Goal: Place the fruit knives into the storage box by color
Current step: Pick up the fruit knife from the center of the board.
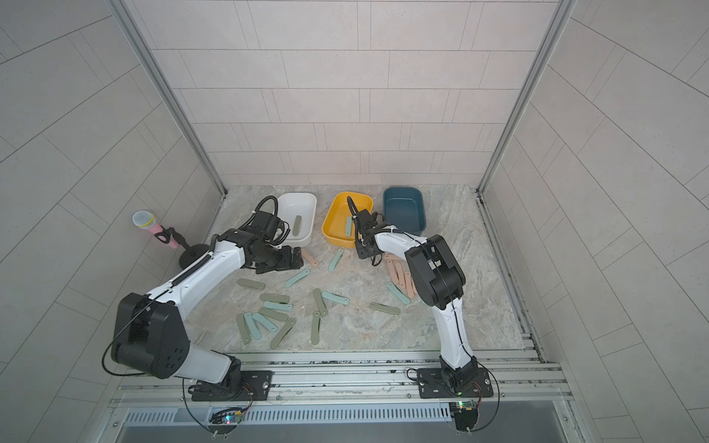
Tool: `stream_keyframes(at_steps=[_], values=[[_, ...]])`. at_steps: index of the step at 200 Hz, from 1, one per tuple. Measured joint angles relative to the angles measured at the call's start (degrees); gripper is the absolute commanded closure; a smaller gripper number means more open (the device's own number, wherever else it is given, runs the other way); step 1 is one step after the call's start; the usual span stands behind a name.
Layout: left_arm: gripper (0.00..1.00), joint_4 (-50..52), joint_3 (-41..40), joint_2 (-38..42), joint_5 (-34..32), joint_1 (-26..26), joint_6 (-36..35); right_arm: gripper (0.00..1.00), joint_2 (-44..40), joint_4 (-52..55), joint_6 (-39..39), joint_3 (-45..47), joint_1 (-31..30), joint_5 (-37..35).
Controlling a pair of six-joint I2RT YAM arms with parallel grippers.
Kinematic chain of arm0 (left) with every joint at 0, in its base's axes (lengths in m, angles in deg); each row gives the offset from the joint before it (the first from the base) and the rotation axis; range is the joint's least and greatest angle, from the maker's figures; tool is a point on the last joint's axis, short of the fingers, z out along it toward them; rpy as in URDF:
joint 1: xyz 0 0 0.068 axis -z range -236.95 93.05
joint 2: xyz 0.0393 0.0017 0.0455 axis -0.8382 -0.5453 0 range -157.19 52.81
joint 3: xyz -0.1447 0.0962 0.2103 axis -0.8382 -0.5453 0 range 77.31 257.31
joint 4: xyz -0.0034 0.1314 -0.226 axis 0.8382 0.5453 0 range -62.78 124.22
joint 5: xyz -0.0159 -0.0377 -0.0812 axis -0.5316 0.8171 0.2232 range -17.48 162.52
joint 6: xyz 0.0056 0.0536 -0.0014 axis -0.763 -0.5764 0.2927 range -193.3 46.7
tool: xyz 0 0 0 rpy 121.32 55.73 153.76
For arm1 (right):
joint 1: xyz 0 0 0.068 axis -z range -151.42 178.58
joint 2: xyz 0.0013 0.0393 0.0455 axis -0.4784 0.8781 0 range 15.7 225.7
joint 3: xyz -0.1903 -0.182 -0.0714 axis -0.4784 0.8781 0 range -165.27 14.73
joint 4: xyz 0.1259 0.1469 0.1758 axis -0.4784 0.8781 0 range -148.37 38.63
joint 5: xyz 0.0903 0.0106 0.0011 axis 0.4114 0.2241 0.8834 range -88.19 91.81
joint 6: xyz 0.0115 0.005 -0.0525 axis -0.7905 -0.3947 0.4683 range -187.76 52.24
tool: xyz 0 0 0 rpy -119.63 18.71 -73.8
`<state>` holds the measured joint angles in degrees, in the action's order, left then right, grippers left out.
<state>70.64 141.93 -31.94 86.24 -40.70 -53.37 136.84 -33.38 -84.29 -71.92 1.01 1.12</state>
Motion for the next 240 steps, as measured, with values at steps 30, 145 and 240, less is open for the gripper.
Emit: stream_keyframes(at_steps=[30,145,240], values=[[0.00,0.00,0.00,0.00,-0.02,0.00,-0.02,0.68,0.37,-0.79,-0.90,-0.35,0.20,-0.31],[0.00,-0.11,-0.02,0.00,0.20,0.00,-0.02,0.76,-4.76,-1.84,-5.60,7.32,-0.28,-1.92],[0.00,0.31,-2.05,0.02,0.37,0.00,-0.44,0.76,-11.69,0.15,-6.23,9.68,-0.46,-2.75]])
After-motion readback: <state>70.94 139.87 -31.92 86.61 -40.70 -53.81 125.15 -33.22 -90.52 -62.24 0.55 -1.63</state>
